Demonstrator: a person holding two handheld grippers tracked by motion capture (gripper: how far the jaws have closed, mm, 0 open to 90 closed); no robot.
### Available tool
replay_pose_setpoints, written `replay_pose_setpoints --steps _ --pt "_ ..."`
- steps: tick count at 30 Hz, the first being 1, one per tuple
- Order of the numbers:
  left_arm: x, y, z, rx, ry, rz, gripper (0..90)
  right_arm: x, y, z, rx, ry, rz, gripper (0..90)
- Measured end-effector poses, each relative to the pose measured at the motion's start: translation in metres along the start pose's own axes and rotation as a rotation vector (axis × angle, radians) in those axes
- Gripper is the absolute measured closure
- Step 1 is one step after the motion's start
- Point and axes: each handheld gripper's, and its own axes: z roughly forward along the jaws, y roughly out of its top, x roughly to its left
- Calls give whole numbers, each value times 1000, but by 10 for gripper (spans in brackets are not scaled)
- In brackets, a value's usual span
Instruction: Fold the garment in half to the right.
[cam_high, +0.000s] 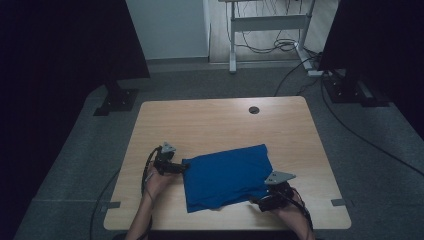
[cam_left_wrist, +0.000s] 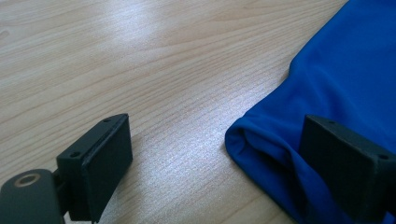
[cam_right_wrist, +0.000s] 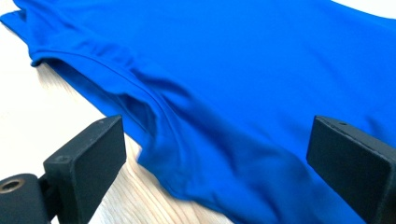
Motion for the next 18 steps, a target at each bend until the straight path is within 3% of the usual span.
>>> replay_pose_setpoints --steps 18 --pt "1 1 1 0 -7 7 99 30 27 38 1 95 -65 38"
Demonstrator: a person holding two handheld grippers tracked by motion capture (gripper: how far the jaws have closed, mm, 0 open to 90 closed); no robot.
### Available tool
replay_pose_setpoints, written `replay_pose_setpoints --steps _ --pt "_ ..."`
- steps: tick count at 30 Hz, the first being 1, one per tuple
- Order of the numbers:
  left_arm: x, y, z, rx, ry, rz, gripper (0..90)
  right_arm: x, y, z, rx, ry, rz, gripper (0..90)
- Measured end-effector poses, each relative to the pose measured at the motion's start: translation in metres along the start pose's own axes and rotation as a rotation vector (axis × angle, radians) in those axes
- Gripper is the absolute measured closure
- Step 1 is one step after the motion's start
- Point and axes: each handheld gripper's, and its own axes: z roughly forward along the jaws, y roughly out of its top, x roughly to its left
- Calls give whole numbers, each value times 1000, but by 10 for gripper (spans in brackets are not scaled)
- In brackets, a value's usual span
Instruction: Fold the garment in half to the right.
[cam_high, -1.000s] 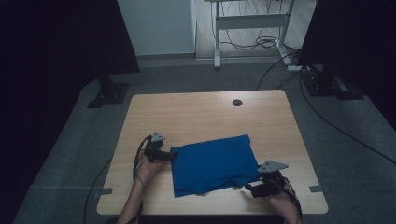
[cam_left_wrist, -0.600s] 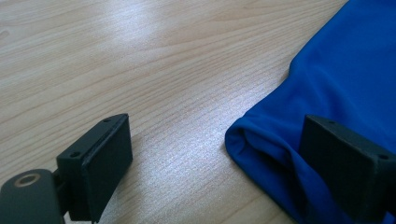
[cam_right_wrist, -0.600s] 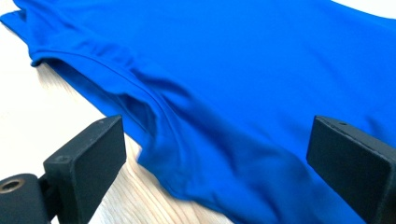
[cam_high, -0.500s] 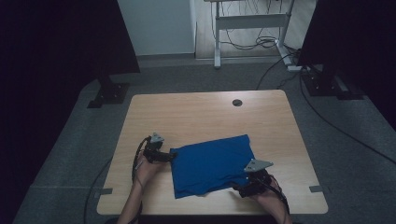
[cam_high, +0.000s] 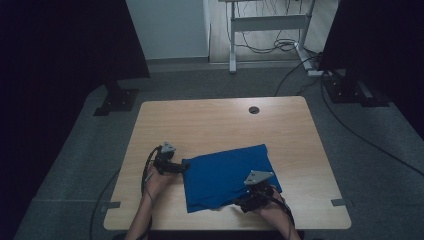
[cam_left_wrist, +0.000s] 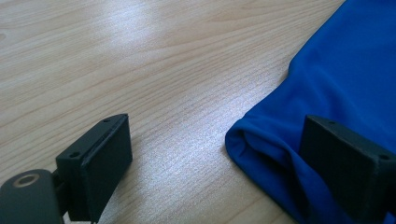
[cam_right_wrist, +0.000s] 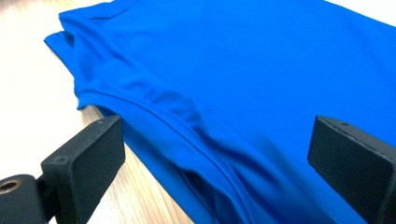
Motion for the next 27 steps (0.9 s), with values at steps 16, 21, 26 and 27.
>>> replay_pose_setpoints --steps 16,21,26,27 --pt "0 0 0 -1 -8 5 101 25 22 32 6 39 -50 31" --pt "0 0 0 -1 -8 5 101 33 29 40 4 57 -61 27" --pt "0 0 0 0 -8 4 101 40 33 47 7 71 -72 19" --pt "-1 0 0 0 -8 4 100 41 33 48 9 72 -73 18"
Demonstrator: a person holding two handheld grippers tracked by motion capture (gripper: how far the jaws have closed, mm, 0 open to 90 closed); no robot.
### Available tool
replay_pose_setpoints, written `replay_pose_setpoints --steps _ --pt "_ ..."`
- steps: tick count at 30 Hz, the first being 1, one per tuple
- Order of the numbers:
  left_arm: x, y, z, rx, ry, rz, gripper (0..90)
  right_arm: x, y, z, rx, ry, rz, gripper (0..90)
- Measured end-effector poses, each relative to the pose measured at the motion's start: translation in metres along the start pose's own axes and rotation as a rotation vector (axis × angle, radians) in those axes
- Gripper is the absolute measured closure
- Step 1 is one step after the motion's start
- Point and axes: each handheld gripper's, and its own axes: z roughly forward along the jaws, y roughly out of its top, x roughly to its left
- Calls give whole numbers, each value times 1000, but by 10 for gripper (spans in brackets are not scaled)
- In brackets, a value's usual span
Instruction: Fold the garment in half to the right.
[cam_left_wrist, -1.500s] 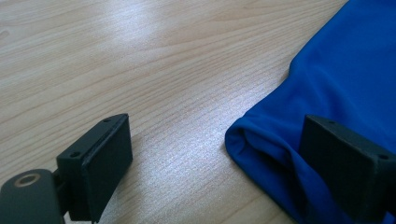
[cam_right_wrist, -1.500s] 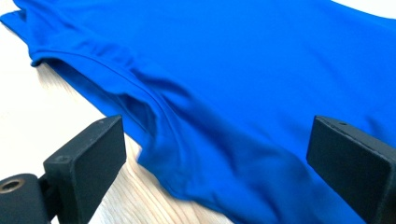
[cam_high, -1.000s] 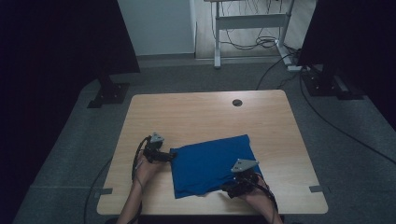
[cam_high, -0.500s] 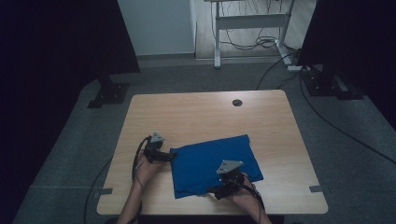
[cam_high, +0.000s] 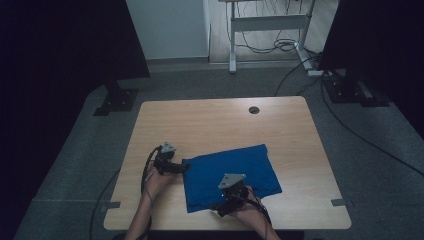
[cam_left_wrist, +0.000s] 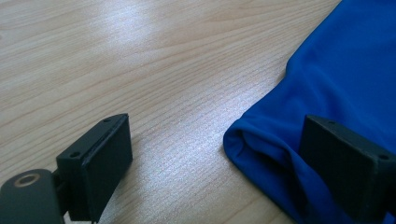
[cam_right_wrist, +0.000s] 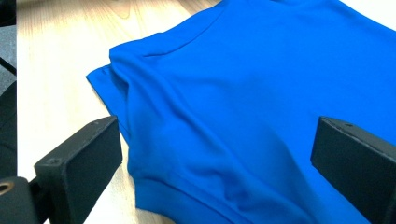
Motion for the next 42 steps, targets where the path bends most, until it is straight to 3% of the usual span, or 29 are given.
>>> replay_pose_setpoints --steps 34,42 --pt "-2 1 2 19 5 7 37 27 23 34 15 41 -54 62" --pt "-2 0 2 19 6 5 36 32 26 38 12 63 -66 115"
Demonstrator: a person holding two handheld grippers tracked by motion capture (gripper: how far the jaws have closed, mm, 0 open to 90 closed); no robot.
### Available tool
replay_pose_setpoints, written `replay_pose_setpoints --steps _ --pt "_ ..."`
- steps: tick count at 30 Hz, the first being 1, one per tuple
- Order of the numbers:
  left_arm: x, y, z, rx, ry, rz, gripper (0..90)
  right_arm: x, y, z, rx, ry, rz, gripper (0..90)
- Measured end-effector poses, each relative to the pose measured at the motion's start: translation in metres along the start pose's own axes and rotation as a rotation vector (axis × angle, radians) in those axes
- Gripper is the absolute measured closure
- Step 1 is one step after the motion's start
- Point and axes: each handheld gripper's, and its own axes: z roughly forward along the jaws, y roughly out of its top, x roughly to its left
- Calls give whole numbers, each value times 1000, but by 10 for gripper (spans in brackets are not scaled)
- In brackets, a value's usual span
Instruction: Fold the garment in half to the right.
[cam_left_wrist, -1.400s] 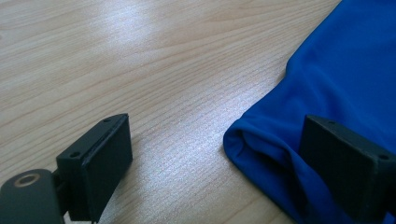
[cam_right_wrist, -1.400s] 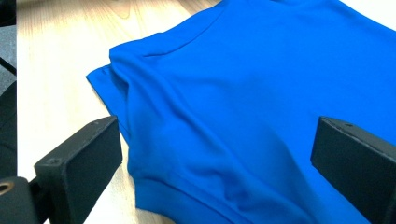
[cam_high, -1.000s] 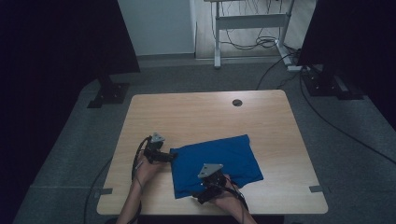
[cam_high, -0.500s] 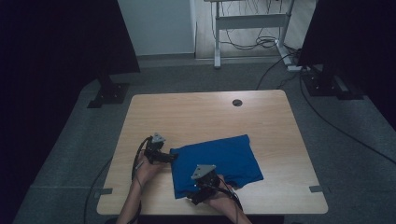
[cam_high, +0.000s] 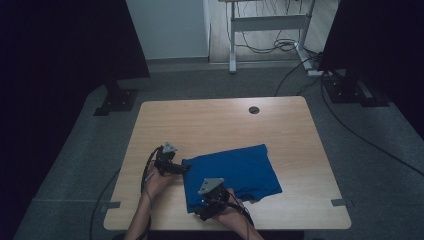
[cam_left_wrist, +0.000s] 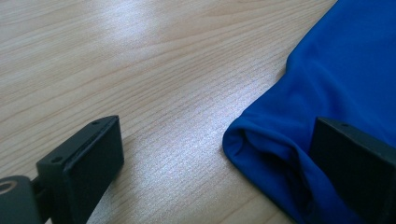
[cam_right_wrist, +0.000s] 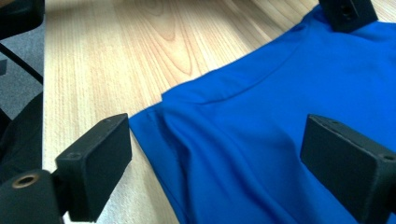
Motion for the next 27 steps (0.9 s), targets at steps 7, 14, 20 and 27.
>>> replay_pose_setpoints --steps 7,14,20,27 --pt "0 0 0 0 -1 0 36 5 5 2 -9 28 -26 202" --pt "0 0 0 -1 -1 -1 36 15 8 7 -12 81 -59 289" --pt "0 0 0 -1 0 -1 36 16 6 14 32 95 -79 349" --pt "-1 -1 -2 -16 -9 10 85 16 3 13 5 23 -73 563"
